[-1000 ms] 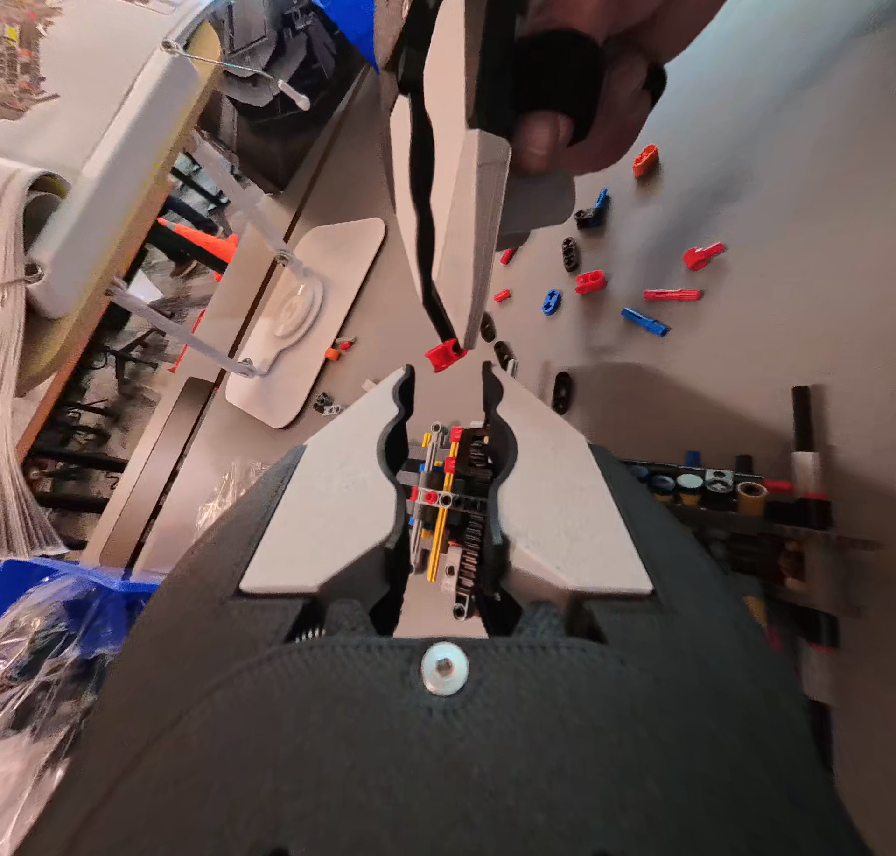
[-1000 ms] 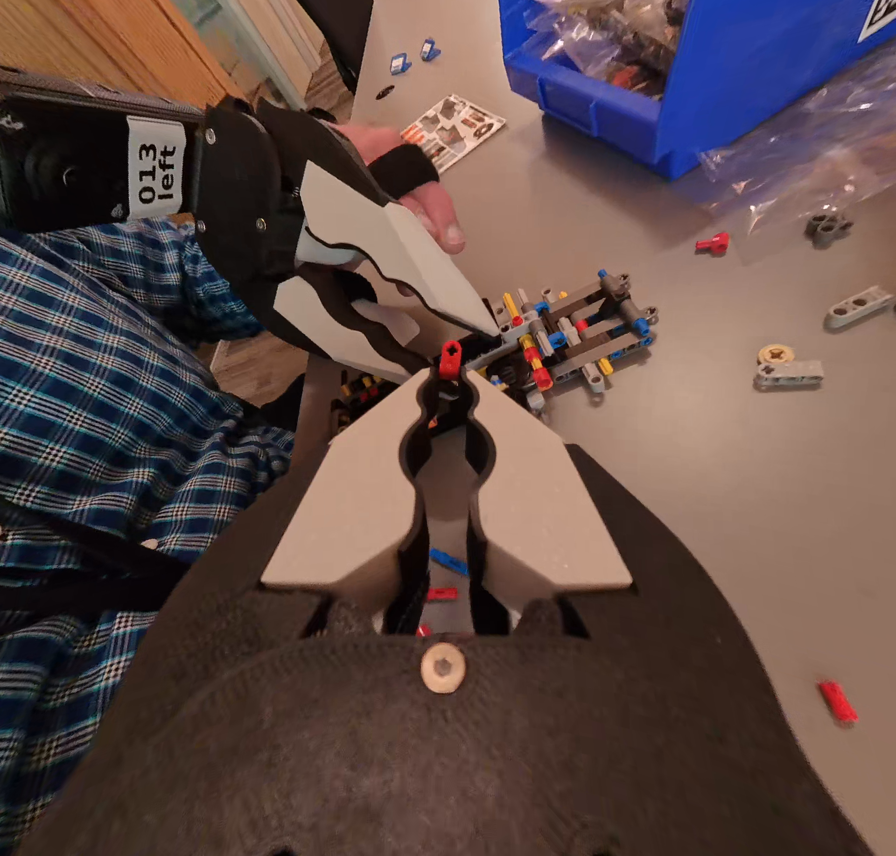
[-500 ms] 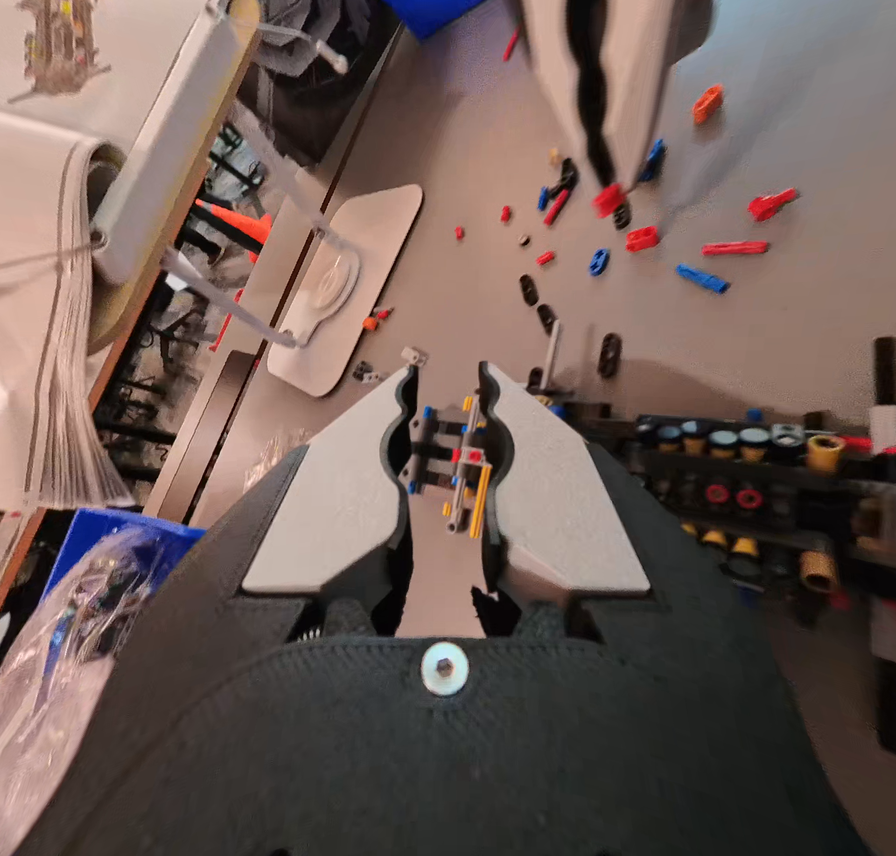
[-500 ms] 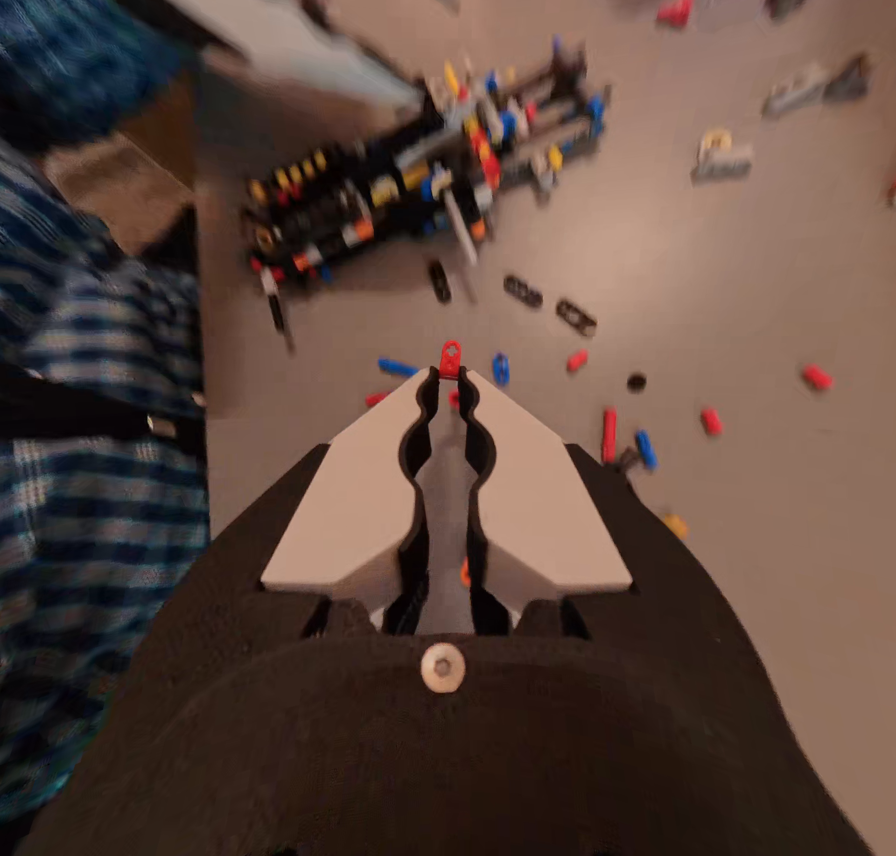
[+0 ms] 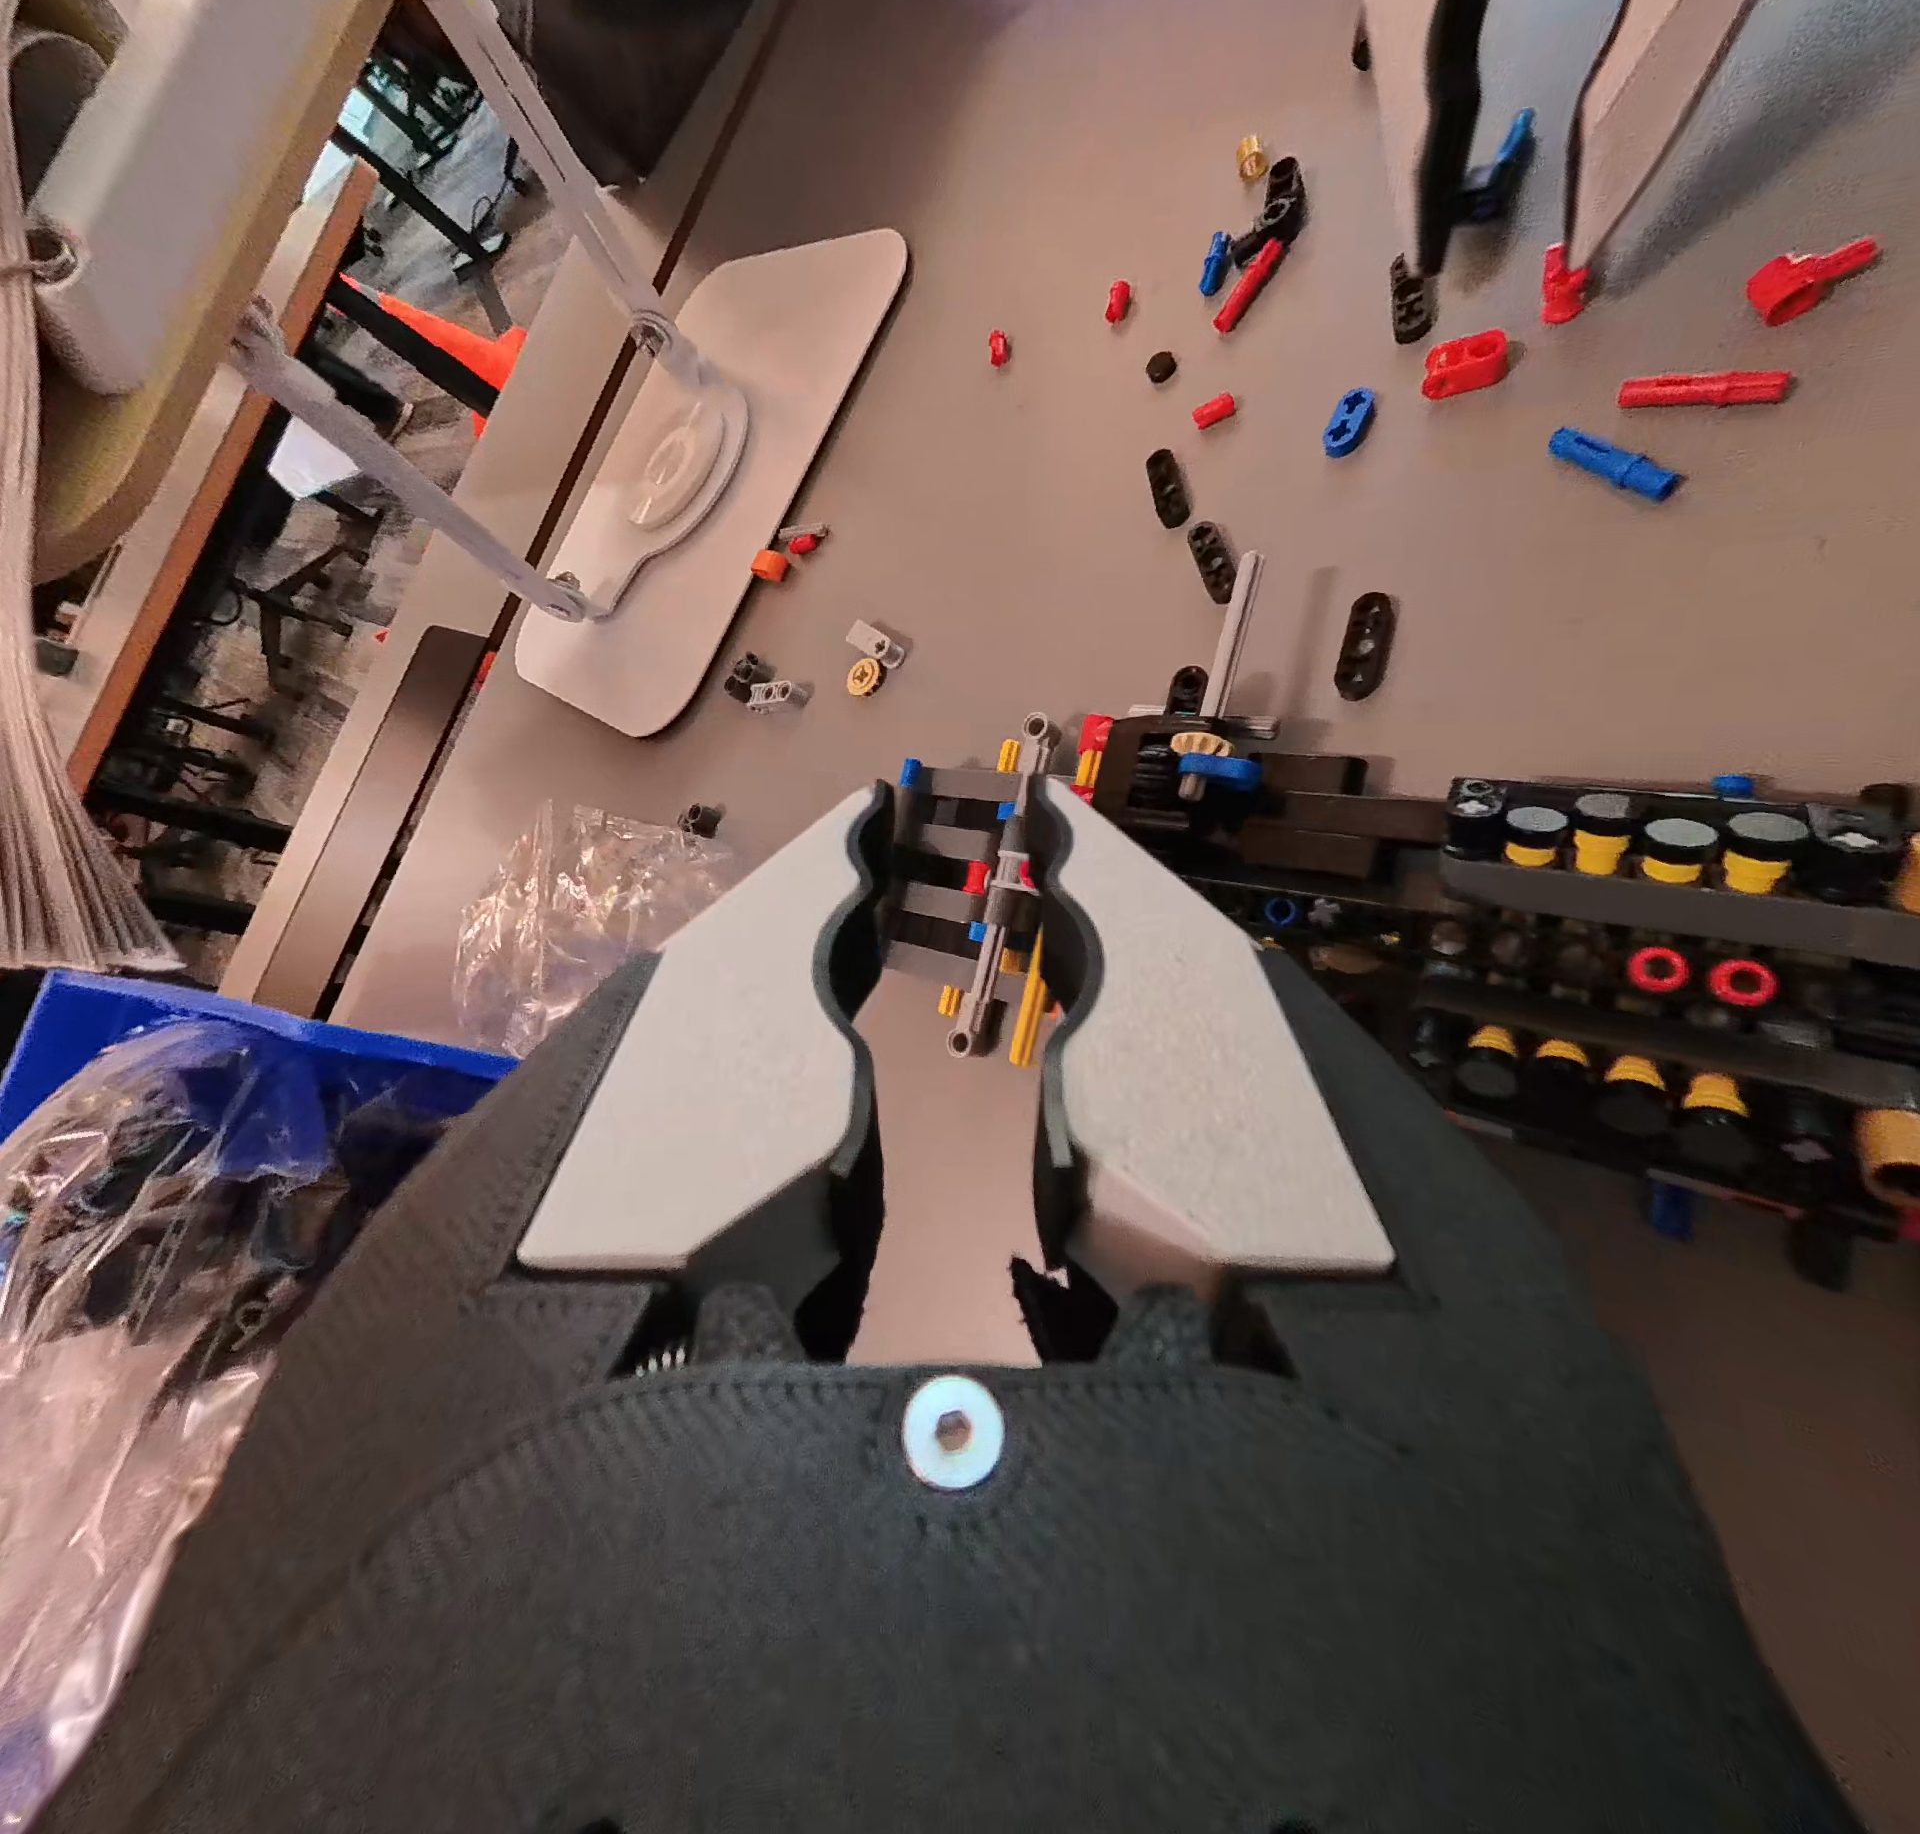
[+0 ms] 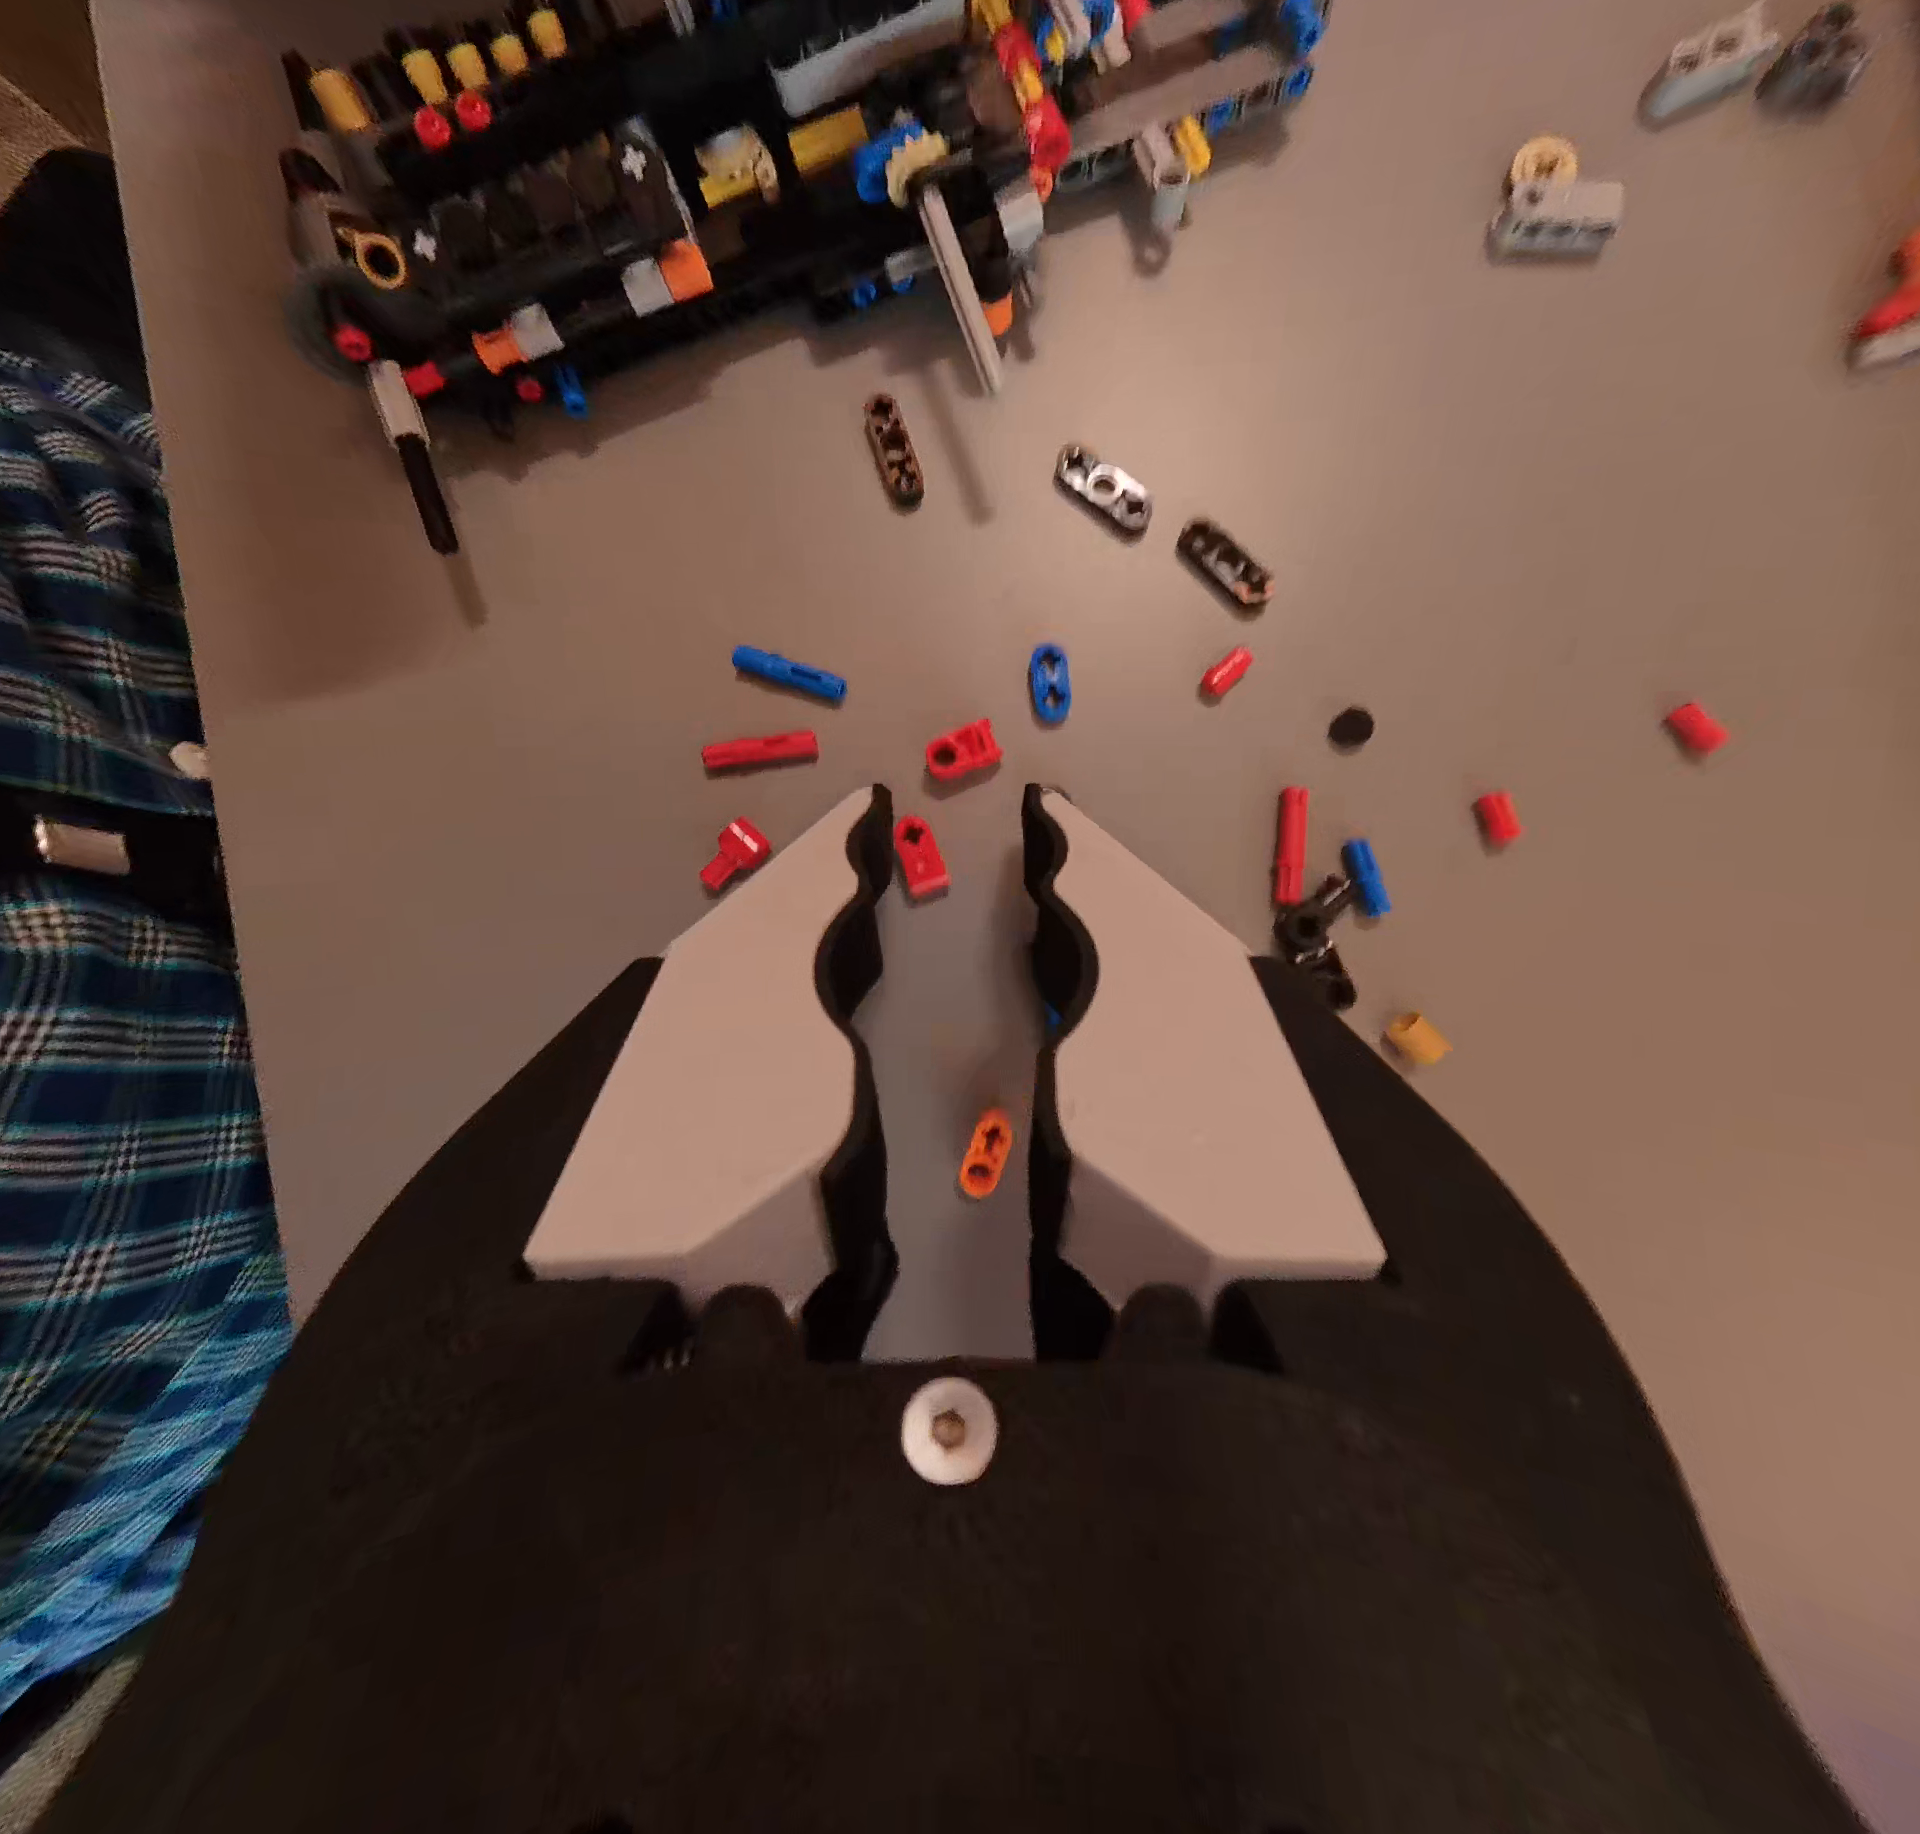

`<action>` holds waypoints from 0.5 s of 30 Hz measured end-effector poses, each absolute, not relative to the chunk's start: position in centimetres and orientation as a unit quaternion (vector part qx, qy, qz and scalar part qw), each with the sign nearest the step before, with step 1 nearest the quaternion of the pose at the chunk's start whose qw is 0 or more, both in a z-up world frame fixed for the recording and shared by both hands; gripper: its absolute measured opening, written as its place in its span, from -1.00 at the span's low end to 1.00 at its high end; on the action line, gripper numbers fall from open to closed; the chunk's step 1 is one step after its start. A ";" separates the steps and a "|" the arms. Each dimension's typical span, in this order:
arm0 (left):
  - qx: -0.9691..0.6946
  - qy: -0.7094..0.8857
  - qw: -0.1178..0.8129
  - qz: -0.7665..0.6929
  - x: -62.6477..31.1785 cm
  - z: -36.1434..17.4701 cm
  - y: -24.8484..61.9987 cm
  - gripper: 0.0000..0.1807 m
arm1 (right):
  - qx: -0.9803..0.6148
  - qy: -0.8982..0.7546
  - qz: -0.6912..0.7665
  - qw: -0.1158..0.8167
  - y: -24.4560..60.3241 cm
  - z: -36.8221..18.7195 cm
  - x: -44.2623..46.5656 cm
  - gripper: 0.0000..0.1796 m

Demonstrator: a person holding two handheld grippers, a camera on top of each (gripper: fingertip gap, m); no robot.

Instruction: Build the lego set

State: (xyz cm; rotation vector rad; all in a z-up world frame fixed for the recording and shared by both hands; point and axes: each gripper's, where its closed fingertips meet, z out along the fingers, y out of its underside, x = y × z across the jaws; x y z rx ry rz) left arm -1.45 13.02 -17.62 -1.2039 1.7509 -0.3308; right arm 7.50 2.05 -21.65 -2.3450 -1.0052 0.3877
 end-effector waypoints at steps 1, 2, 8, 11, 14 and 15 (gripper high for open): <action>-0.494 0.716 0.475 -0.136 -1.5 -17.6 13.0 -0.74 | -0.868 -0.381 0.141 0.284 2.4 -21.5 7.2 -0.76; -0.494 0.716 0.475 -0.136 -1.6 -17.6 13.1 -0.74 | -0.866 -0.388 0.138 0.284 2.6 -21.7 6.8 -0.76; -0.497 0.709 0.476 -0.153 -2.0 -17.0 12.8 -0.74 | -0.865 -0.406 0.133 0.263 3.1 -23.0 6.3 -0.82; -0.497 0.707 0.476 -0.164 -2.0 -16.9 12.4 -0.73 | -0.865 -0.398 0.144 0.269 3.3 -22.8 6.3 -0.86; -0.485 0.710 0.480 -0.175 -1.6 -16.4 11.3 -0.71 | -0.861 -0.365 0.204 0.291 3.6 -21.3 5.4 -0.86; -0.477 0.711 0.484 -0.180 -1.3 -16.2 10.6 -0.69 | -0.858 -0.346 0.231 0.302 3.8 -20.6 5.1 -0.86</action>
